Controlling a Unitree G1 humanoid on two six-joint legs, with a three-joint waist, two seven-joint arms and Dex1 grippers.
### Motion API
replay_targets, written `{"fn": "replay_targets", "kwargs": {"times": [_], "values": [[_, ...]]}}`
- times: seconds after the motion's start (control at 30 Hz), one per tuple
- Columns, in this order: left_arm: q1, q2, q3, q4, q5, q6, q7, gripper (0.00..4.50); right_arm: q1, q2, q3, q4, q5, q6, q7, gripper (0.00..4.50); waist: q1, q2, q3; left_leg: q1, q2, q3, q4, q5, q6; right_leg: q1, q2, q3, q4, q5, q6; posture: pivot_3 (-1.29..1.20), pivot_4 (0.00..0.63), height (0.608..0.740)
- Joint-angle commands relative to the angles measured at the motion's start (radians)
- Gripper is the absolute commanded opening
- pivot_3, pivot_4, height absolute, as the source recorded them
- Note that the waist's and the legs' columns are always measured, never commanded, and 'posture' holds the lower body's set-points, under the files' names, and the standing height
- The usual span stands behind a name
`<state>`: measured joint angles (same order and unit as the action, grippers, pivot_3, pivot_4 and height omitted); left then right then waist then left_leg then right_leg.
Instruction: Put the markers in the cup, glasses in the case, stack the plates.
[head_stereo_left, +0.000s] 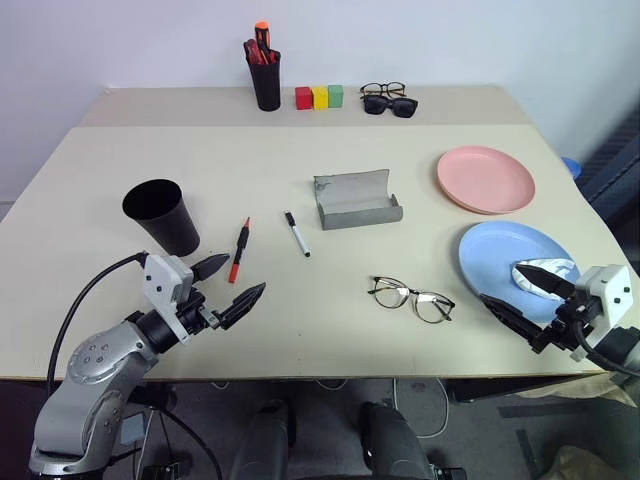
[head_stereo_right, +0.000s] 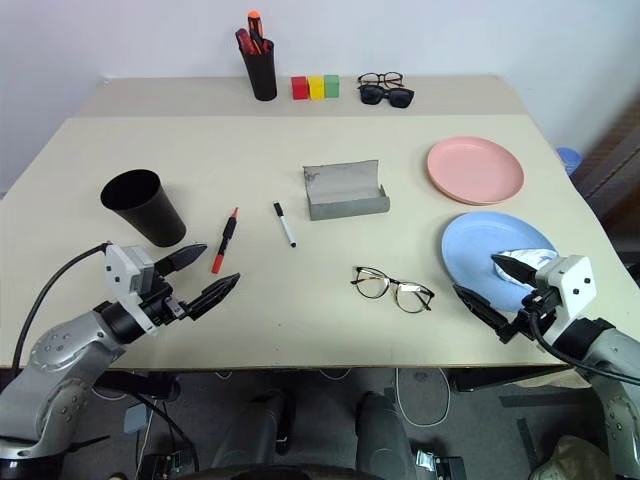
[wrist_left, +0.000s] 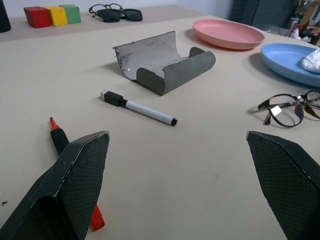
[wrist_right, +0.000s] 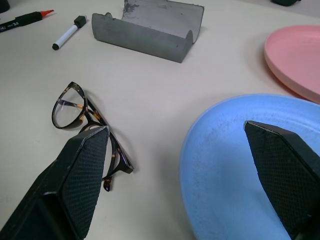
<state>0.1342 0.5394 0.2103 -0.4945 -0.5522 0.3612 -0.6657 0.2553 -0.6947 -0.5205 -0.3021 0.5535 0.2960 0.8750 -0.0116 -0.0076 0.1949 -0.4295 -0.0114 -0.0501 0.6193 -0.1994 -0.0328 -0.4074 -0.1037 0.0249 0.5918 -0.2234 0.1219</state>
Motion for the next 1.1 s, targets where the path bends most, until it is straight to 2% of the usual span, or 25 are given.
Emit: {"fn": "replay_targets", "kwargs": {"times": [0.03, 0.47, 0.6, 0.67, 0.8, 0.93, 1.03, 1.1], "values": [[0.003, -0.004, 0.015, -0.042, -0.005, -0.018, 0.009, 4.50, -0.002, -0.005, -0.019, -0.001, 0.002, -0.028, 0.009, 4.41, 0.000, 0.000, 0.000, 0.000, 0.000, 0.000, 0.000, 0.000, 0.000, 0.000, 0.000, 0.000, 0.000, 0.000, 0.000, 0.00, 0.150, 0.740], [0.016, -0.001, 0.011, -0.050, -0.007, 0.005, 0.044, 4.50, -0.009, -0.012, -0.015, 0.042, -0.004, -0.061, 0.039, 4.41, 0.000, 0.000, 0.000, 0.000, 0.000, 0.000, 0.000, 0.000, 0.000, 0.000, 0.000, 0.000, 0.000, 0.000, 0.000, 0.00, 0.150, 0.740], [0.000, -0.010, -0.004, -0.075, 0.025, 0.056, 0.133, 4.50, -0.041, -0.023, 0.001, 0.050, -0.003, -0.063, 0.055, 4.41, 0.000, 0.000, 0.000, 0.000, 0.000, 0.000, 0.000, 0.000, 0.000, 0.000, 0.000, 0.000, 0.000, 0.000, 0.000, 0.00, 0.150, 0.740], [-0.055, -0.021, -0.036, -0.095, 0.067, 0.163, 0.252, 4.50, -0.089, -0.026, 0.023, 0.058, -0.001, -0.074, 0.073, 4.41, 0.000, 0.000, 0.000, 0.000, 0.000, 0.001, 0.000, 0.000, 0.000, 0.000, 0.000, 0.000, 0.000, 0.000, 0.000, 0.00, 0.150, 0.740], [-0.226, -0.101, -0.072, -0.098, 0.038, 0.389, 0.435, 4.50, -0.206, -0.026, 0.089, 0.063, 0.000, -0.071, 0.086, 4.41, 0.001, -0.001, 0.000, 0.001, 0.001, 0.000, 0.001, 0.000, 0.000, 0.001, 0.002, 0.000, 0.001, 0.000, 0.000, 0.00, 0.150, 0.740], [-0.487, -0.241, -0.116, 0.004, 0.070, 0.642, 0.629, 4.50, -0.331, -0.023, 0.170, 0.086, -0.019, -0.064, 0.080, 4.41, 0.004, -0.003, 0.000, 0.001, -0.003, -0.004, 0.007, 0.002, 0.003, 0.004, 0.005, -0.002, 0.004, 0.001, 0.002, 0.00, 0.150, 0.740], [-0.660, -0.380, -0.111, 0.128, 0.120, 0.725, 0.765, 4.50, -0.373, -0.026, 0.202, 0.103, -0.028, -0.064, 0.088, 4.41, 0.009, -0.004, 0.001, 0.001, -0.004, -0.006, 0.007, 0.002, 0.003, 0.006, 0.005, -0.003, 0.004, 0.002, 0.002, 0.00, 0.150, 0.740], [-0.730, -0.441, -0.091, 0.197, 0.154, 0.770, 0.832, 4.50, -0.382, -0.032, 0.201, 0.117, -0.030, -0.068, 0.093, 4.41, 0.016, -0.005, 0.001, 0.001, -0.005, -0.007, 0.007, 0.002, 0.004, 0.006, 0.005, -0.003, 0.005, 0.001, 0.003, 0.00, 0.150, 0.740]]}}
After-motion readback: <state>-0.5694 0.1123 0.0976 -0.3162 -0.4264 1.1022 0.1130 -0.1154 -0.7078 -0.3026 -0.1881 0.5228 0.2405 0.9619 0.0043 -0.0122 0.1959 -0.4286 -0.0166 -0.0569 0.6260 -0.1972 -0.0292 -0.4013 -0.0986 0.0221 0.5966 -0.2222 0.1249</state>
